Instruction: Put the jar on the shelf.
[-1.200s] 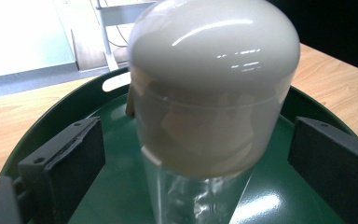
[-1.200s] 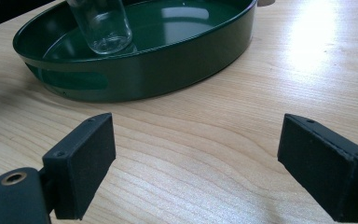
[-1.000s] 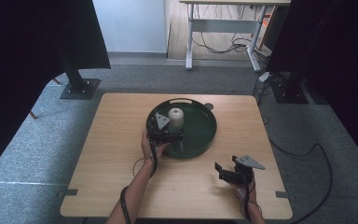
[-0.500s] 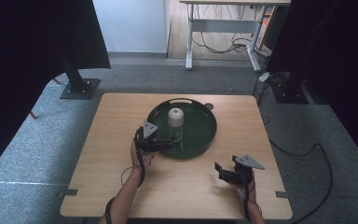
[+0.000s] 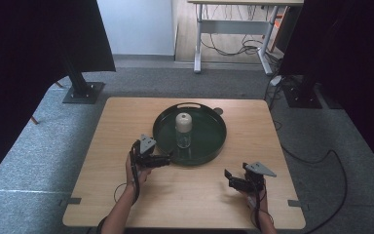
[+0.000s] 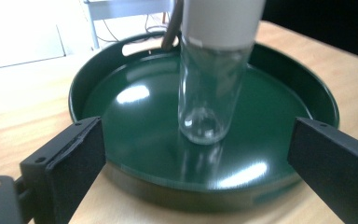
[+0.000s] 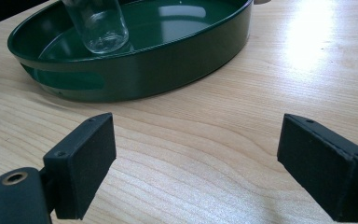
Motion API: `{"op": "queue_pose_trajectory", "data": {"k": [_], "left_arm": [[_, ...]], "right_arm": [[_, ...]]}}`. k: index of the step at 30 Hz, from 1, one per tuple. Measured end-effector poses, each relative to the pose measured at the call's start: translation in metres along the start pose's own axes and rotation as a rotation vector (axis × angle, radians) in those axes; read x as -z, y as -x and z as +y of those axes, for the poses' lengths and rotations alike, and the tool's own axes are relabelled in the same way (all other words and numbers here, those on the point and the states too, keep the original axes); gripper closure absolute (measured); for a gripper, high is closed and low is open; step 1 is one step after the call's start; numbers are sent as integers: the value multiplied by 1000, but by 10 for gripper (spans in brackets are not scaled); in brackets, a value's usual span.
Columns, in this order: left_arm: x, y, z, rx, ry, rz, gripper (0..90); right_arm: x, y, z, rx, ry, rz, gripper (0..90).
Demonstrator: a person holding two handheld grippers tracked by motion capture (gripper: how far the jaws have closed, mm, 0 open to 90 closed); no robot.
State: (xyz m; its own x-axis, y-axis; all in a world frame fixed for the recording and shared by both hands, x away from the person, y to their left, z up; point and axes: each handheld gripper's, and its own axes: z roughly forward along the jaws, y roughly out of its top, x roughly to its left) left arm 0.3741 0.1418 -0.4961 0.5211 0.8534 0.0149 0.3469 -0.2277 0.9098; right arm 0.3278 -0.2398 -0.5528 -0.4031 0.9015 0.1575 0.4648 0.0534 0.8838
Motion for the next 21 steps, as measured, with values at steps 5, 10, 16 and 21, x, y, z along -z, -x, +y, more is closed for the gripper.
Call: {"op": "queue_pose_trajectory", "data": {"k": [5,10,16,21], "left_arm": [[20,-4,-20,-10,-22,2,37],[42,-15,-42,-2,-47,21,34],[65,-28,-55,32,-37,53,45],[76,-30,-65,31,-34,44,45]], "right_arm": [[0,0,0,2,2,-3,112],[0,0,0,-1,3,-7,112],[0,-1,0,1,3,-13,112],[1,-1,0,1,4,-16,112]]}}
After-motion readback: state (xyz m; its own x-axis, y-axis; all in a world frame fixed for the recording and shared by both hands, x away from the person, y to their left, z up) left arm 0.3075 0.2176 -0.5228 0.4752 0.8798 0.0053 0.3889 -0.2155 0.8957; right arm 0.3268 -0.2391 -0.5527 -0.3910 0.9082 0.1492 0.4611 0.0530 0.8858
